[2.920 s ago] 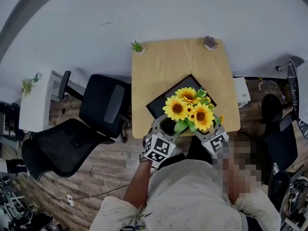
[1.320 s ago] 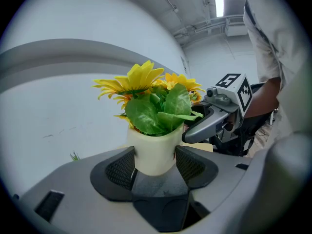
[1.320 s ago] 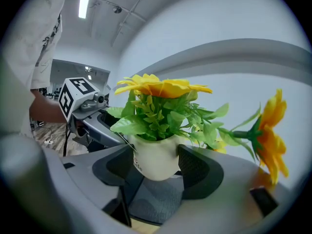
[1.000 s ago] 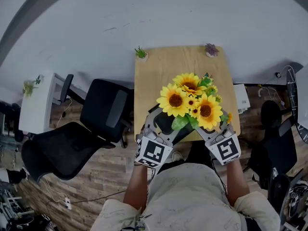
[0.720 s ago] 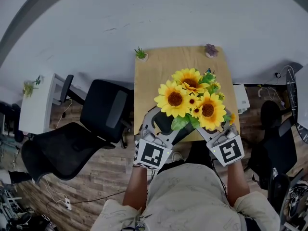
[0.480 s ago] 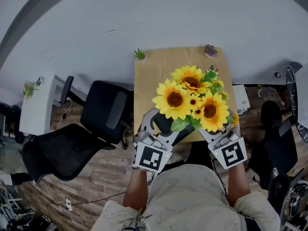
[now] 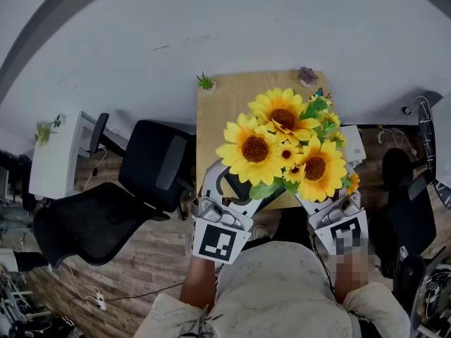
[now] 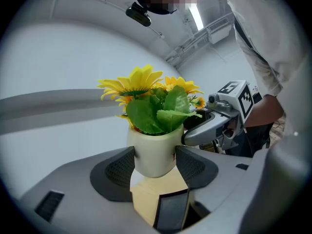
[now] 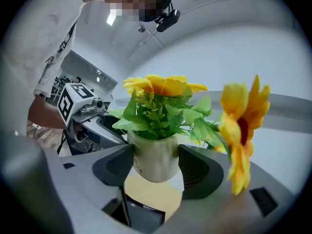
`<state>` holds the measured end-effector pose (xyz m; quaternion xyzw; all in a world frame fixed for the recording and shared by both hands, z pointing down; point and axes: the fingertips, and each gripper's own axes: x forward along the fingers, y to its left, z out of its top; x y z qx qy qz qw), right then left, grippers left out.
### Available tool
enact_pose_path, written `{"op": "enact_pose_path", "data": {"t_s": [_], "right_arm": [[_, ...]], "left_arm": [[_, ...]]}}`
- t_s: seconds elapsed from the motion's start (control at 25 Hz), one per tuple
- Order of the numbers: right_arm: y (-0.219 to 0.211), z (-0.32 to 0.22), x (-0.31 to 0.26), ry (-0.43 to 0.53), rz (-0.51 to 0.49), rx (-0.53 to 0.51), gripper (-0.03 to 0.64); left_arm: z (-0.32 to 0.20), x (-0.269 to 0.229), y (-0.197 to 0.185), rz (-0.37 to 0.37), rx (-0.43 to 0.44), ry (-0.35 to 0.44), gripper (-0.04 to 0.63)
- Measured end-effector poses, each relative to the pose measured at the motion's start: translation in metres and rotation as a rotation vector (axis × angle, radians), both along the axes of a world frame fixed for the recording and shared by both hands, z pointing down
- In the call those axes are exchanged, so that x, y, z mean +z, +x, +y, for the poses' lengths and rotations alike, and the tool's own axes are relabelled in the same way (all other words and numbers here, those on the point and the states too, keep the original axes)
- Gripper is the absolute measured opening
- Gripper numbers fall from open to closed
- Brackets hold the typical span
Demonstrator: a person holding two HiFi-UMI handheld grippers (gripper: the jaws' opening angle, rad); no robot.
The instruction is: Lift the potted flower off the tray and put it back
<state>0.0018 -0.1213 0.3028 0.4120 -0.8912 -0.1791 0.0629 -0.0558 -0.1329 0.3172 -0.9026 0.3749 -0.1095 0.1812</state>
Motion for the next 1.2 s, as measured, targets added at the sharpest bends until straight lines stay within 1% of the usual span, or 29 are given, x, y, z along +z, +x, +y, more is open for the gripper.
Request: {"op": "enact_pose_path", "data": {"t_s": [0.64,1.2], "right_arm": [[-0.002,0.002,-0.007,0.022,-0.008,-0.013,0.305],[-0.001,0.001,0.002,0.004,-0.018,-0.001,0.305]], "left_arm": [[0.003,-0.007,-0.002,0.008,-0.008,0.015,0.262],[0.001,-0.001,-0.001,0.001,0.010,0.013,0.262]]}}
